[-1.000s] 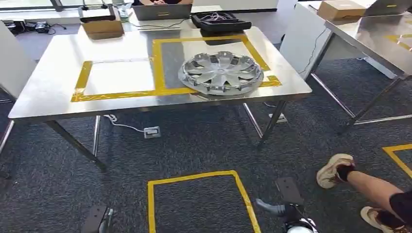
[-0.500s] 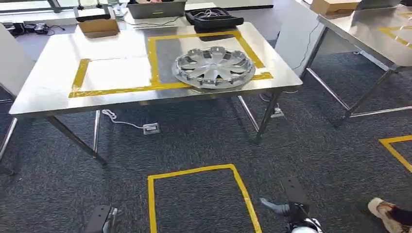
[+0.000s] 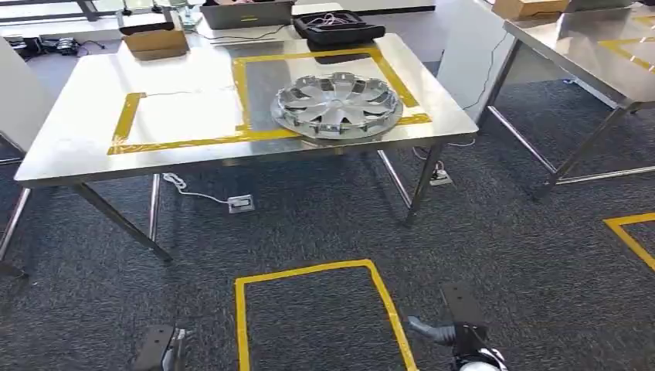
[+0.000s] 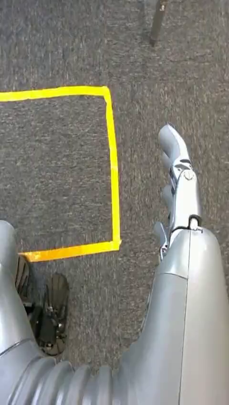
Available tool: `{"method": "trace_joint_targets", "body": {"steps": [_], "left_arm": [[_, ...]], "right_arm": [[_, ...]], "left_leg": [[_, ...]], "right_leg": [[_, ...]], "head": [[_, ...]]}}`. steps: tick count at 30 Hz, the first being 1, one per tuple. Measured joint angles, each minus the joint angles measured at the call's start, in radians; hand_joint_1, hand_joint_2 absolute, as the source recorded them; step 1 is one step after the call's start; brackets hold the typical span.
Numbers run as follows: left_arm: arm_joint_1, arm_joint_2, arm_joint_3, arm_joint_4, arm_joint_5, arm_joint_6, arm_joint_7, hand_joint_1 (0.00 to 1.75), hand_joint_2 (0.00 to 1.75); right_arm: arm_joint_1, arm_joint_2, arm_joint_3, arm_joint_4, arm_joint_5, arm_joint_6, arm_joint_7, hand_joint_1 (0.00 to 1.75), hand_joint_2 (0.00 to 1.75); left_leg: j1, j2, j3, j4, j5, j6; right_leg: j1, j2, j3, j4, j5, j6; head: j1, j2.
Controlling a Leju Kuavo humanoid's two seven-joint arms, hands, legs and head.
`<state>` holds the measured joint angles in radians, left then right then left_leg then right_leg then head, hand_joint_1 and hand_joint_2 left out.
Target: Take the parts from the cabinet and place them on the table.
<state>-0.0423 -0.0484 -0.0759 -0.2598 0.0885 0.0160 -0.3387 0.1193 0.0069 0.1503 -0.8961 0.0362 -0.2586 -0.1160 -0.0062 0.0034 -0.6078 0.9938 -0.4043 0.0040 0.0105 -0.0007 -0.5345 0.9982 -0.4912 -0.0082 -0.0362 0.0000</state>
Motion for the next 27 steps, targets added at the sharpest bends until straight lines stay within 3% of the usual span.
{"method": "trace_joint_targets", "body": {"steps": [9,10,12,13,14,16,18,19,20,22,23,24,25,27], "left_arm": [[0.0,0.0,-0.013,0.002,0.003,0.0,0.01,0.0,0.0],[0.0,0.001,-0.013,0.002,0.004,0.0,0.014,0.0,0.0],[0.001,0.001,-0.013,0.003,0.011,0.0,0.023,0.0,0.0],[0.001,-0.003,-0.013,0.003,0.015,0.0,0.025,0.0,0.0],[0.001,-0.003,-0.013,0.004,0.02,0.0,0.03,0.0,0.0],[-0.001,-0.003,-0.013,0.005,0.023,0.0,0.034,0.0,0.0],[0.001,-0.003,-0.013,0.007,0.025,-0.001,0.039,0.0,0.0],[0.001,-0.003,-0.013,0.009,0.027,-0.001,0.041,0.0,0.0],[0.001,-0.003,-0.013,0.01,0.031,-0.001,0.044,0.0,0.0],[0.0,-0.005,-0.013,0.011,0.037,0.001,0.053,0.0,0.0],[-0.001,-0.004,-0.013,0.011,0.037,0.004,0.056,0.0,0.0],[0.001,-0.001,-0.013,0.011,0.038,0.008,0.058,0.0,0.0],[0.0,-0.003,-0.013,0.011,0.038,0.008,0.059,0.0,0.0],[0.0,-0.005,-0.013,0.011,0.038,0.008,0.063,0.0,0.0]], "right_arm": [[0.003,-0.001,0.005,0.003,-0.018,-0.008,-0.007,0.0,1.75],[0.004,-0.001,0.007,0.005,-0.022,-0.009,-0.007,0.0,1.75],[0.004,-0.003,0.01,0.014,-0.026,-0.013,-0.003,0.0,1.75],[0.004,-0.01,0.011,0.026,-0.029,-0.017,-0.002,0.0,1.75],[0.004,-0.012,0.014,0.045,-0.032,-0.023,-0.009,0.0,1.75],[0.003,-0.017,0.021,0.073,-0.038,-0.027,-0.017,0.0,1.75],[0.003,-0.022,0.027,0.104,-0.033,-0.032,-0.005,0.0,1.75],[0.002,-0.024,0.031,0.128,-0.031,-0.036,0.004,0.0,1.75],[0.0,-0.025,0.035,0.156,-0.032,-0.039,0.004,0.0,1.75],[-0.007,-0.027,0.04,0.213,-0.043,-0.039,-0.007,0.0,1.75],[-0.015,-0.027,0.044,0.241,-0.048,-0.039,-0.017,0.0,1.75],[-0.017,-0.024,0.051,0.262,-0.05,-0.037,-0.023,0.0,1.75],[-0.02,-0.026,0.053,0.28,-0.052,-0.036,-0.027,0.0,1.75],[-0.028,-0.026,0.053,0.318,-0.062,-0.029,-0.028,0.0,1.75]], "left_leg": [[0.0,0.0,-0.005,0.003,-0.001,0.002],[-0.007,0.0,-0.008,0.01,-0.005,0.011],[-0.007,-0.002,-0.004,-0.005,0.004,0.022],[0.011,-0.001,0.007,-0.033,0.021,0.023],[0.011,0.0,0.01,-0.045,0.028,0.027],[0.014,0.0,0.001,-0.047,0.035,0.027],[0.016,0.001,-0.01,-0.045,0.042,0.021],[0.02,0.001,-0.018,-0.041,0.046,0.015],[0.027,0.001,-0.027,-0.035,0.049,0.01],[0.041,-0.001,-0.052,-0.01,0.052,-0.006],[0.045,-0.002,-0.063,0.006,0.052,-0.016],[0.037,-0.003,-0.066,0.014,0.05,-0.029],[0.039,-0.003,-0.066,0.011,0.053,-0.036],[0.044,-0.002,-0.061,-0.004,0.066,-0.053]], "right_leg": [[-0.003,0.0,-0.003,0.0,0.002,0.003],[-0.007,-0.001,-0.002,-0.006,0.006,0.012],[-0.006,-0.001,0.001,-0.014,0.011,0.019],[0.0,-0.001,0.005,-0.013,0.01,0.021],[-0.001,0.002,-0.004,0.008,-0.017,0.026],[-0.011,0.003,-0.063,0.14,-0.11,0.04],[-0.025,0.003,-0.116,0.272,-0.169,0.055],[-0.032,0.003,-0.111,0.274,-0.16,0.062],[-0.038,0.003,-0.08,0.224,-0.13,0.07],[-0.053,0.002,0.025,0.041,-0.06,0.091],[-0.056,-0.005,0.043,0.004,-0.058,0.094],[-0.048,0.003,0.022,0.008,-0.046,0.083],[-0.046,0.004,0.017,0.022,-0.042,0.056],[-0.041,0.005,0.008,0.03,-0.037,0.035]], "head": [[0.0,0.0],[0.0,0.0],[0.0,0.0],[0.0,0.0],[0.002,0.0],[0.004,0.0],[0.003,0.0],[0.003,0.0],[0.004,0.0],[0.004,0.0],[0.006,0.0],[0.012,0.0],[0.004,0.0],[0.003,0.0]]}}
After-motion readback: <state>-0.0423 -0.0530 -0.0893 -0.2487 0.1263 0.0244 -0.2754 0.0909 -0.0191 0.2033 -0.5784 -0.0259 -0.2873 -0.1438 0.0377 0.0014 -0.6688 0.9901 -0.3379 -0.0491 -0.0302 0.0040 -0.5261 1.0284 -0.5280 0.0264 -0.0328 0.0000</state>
